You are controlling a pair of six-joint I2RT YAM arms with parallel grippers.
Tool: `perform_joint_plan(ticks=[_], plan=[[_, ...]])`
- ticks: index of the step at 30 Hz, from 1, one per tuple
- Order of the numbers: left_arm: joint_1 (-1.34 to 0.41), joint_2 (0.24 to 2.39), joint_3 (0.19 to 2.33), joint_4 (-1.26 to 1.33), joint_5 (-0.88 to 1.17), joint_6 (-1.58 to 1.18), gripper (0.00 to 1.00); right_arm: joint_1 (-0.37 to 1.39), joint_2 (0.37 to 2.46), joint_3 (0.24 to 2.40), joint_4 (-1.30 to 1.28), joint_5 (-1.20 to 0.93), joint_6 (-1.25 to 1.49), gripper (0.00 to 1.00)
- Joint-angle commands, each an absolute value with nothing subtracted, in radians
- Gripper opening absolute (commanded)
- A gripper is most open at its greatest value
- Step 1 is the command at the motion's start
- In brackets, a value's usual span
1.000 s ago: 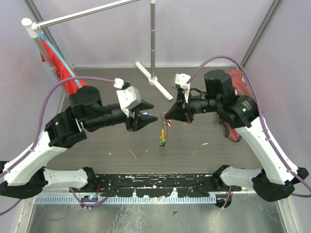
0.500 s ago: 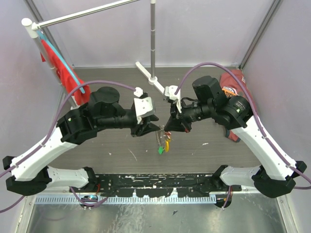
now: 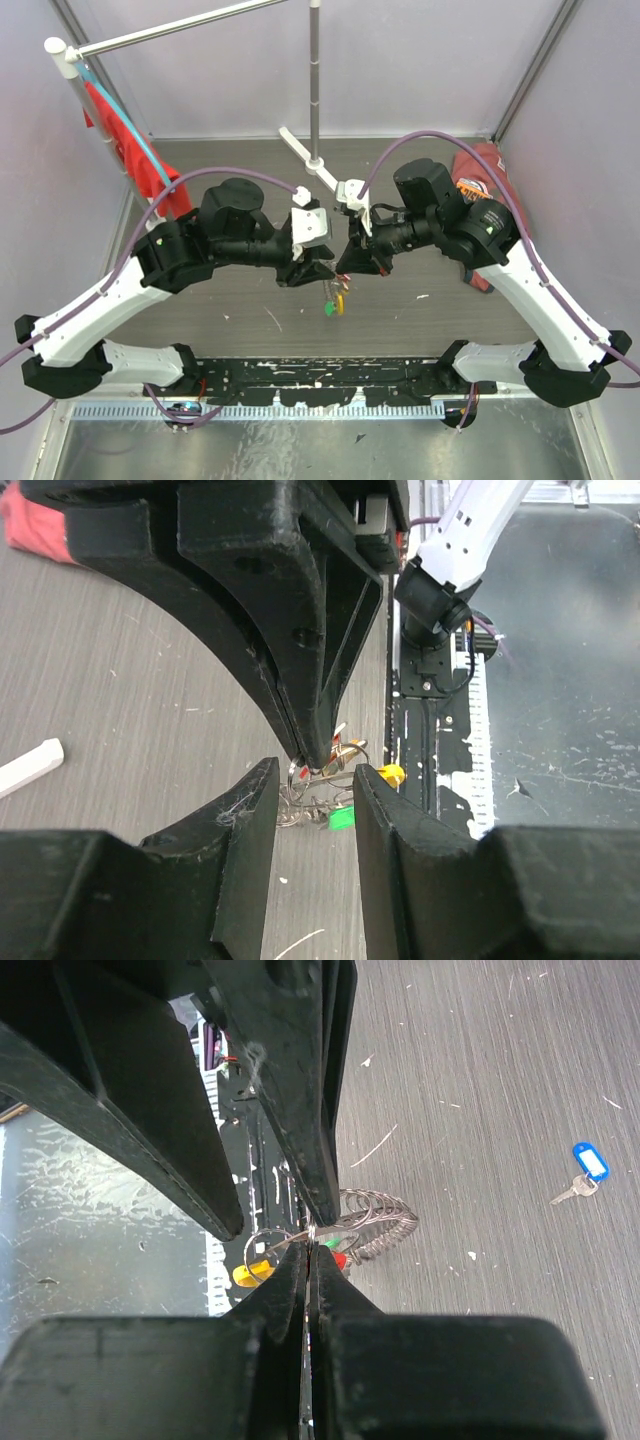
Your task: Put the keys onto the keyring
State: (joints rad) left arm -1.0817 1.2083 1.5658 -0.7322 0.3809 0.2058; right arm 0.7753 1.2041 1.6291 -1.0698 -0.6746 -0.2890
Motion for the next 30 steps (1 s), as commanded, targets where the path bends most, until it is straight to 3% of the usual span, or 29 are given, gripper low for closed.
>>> perform_joint_plan(ticks=[1, 16, 23, 30], plan=[[-1.084, 1.231, 1.607, -0.797, 0.402, 0.23, 0.42, 0.784, 1.17, 1.653, -1.014, -0.693, -0.28, 0.01], [-1.083, 1.251, 1.64, -0.809, 0.396, 0.245, 0.29, 0.79, 1.164, 1.633, -0.997, -0.698, -0.276, 0.01], [-1.083, 1.246, 1.644, -0.803, 0.399, 0.245, 0.35, 0.794, 1.166, 1.626, -0.999, -0.694, -0.281, 0.01], [-1.084, 1.238, 1.643, -0.796, 0.398, 0.248, 0.34, 0.794, 1.168, 1.624, -1.002, -0.687, -0.281, 0.01]])
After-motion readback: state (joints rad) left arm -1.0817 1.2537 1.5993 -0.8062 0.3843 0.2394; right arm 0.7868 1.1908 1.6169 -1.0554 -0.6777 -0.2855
